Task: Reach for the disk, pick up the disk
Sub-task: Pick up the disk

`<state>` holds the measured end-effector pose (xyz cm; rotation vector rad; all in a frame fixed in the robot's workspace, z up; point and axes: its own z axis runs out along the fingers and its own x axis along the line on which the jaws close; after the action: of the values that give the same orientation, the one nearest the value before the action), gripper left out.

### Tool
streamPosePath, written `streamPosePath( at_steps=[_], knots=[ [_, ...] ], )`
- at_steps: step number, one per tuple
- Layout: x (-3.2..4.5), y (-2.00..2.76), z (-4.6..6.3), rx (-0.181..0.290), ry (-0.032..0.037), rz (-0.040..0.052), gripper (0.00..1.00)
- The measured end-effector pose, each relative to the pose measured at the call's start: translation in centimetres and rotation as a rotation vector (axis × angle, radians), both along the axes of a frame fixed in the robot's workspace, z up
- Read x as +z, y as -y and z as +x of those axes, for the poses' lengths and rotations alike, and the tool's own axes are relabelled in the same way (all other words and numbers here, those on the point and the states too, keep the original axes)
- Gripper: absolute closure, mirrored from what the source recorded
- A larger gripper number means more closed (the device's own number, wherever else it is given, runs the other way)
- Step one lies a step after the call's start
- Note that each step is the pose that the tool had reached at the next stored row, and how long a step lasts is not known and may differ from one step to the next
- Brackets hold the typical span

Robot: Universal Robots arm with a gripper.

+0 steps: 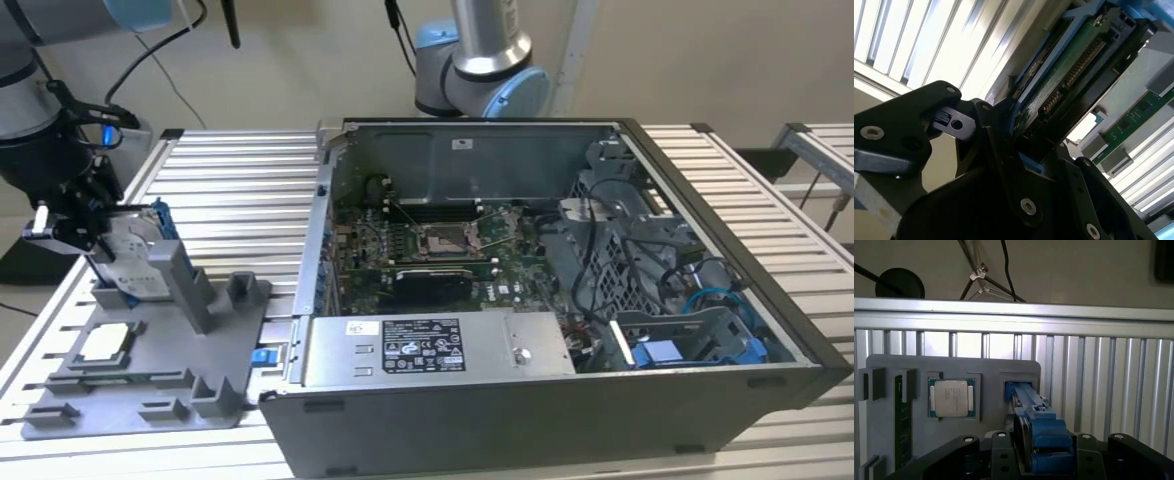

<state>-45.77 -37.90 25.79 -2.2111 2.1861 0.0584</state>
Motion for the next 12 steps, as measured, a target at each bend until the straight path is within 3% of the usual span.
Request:
streamPosePath(
  at_steps=[5, 8, 12],
  knots=[
    [0.00, 0.00, 0.00, 0.000, 0.0001, 0.0001, 1.00],
    [0.00, 0.00, 0.00, 0.000, -0.0001, 0.0102, 1.00],
    [0.00, 0.00, 0.00, 0.000, 0.0001, 0.0099, 1.00]
  ],
)
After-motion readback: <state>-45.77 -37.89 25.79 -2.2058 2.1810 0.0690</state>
